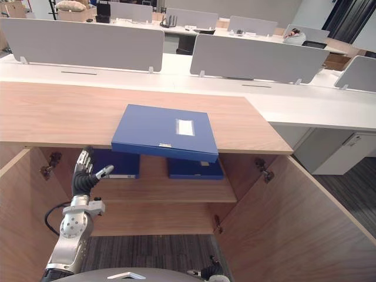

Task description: Walk over to the cabinet, pick up the folder, carry it to the office cabinet, place the folder inside the office cabinet, then close the office cabinet door

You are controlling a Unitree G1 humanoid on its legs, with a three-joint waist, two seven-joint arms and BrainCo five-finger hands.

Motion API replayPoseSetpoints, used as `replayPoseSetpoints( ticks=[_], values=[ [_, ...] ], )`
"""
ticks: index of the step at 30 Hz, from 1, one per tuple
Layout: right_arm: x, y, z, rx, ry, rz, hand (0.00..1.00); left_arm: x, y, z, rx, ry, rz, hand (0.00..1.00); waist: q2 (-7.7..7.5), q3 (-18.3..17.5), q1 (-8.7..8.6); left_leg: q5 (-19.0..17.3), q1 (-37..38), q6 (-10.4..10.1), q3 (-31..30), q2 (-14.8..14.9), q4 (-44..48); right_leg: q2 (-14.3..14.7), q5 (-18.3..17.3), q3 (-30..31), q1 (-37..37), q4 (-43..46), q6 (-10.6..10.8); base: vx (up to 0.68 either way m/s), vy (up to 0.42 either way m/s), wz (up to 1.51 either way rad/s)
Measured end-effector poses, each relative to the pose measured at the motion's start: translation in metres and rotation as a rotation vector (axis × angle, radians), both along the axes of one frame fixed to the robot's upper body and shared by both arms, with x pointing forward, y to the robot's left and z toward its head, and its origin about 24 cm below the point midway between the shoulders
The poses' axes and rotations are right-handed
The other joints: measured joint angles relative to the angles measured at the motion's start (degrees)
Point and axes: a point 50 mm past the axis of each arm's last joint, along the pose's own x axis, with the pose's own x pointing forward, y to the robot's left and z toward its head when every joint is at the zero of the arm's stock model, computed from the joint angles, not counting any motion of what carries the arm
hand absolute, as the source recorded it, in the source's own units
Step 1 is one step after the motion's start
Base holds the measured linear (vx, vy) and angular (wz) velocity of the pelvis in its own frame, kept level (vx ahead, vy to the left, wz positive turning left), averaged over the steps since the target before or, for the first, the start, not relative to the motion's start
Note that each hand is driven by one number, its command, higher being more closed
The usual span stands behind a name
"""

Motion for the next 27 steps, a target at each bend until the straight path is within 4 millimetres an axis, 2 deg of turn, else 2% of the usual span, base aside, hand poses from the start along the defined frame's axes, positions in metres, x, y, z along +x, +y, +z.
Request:
replayPoseSetpoints(
  ticks=[6, 12, 17, 22, 27],
  values=[
    [0.001, 0.000, 0.000, -0.001, 0.001, 0.031, 0.00, 0.012, 0.005, 0.028, 0.085, -0.126, -0.012, 0.00, 0.33, -0.03, -0.08, -0.03, -0.01, -0.01, 0.05, -0.01, -0.01, 0.02, -0.03, -0.07, -0.01, -0.12, -0.08, 0.00, 0.000, 0.00],
    [-0.003, -0.003, -0.001, -0.008, 0.018, 0.044, 0.00, 0.012, 0.015, 0.054, 0.122, -0.243, 0.007, 0.00, 0.80, -0.20, -0.13, -0.27, -0.25, -0.08, 0.09, 0.00, -0.01, 0.04, 0.09, -0.07, -0.02, -0.64, -0.35, 0.00, 0.000, 0.00],
    [-0.009, -0.009, -0.002, -0.016, 0.043, 0.035, 0.00, 0.007, 0.035, 0.103, 0.247, -0.447, 0.040, 0.00, 1.40, -0.66, -0.10, -0.29, -1.69, -0.17, 0.16, 0.22, 0.00, 0.23, 0.44, 0.39, -1.73, 0.16, -0.29, 0.01, 0.000, 0.00],
    [-0.011, -0.010, -0.003, -0.003, 0.045, 0.023, 0.00, 0.011, 0.044, 0.131, 0.423, -0.540, 0.040, 0.00, 1.55, -0.79, -0.05, -0.29, -1.87, -0.18, 0.33, 0.31, 0.00, 0.32, 0.73, 0.93, -1.85, 0.47, -0.02, 0.01, 0.001, -0.02],
    [-0.012, -0.010, -0.003, 0.012, 0.040, 0.029, 0.00, 0.003, 0.052, 0.168, 0.515, -0.697, 0.079, 0.00, 1.58, -0.80, 0.09, -0.76, -1.97, -0.82, 0.94, 0.76, -0.02, 0.69, 0.12, 1.72, -2.25, 0.95, -0.90, -0.04, -0.004, -0.06]
  ],
)
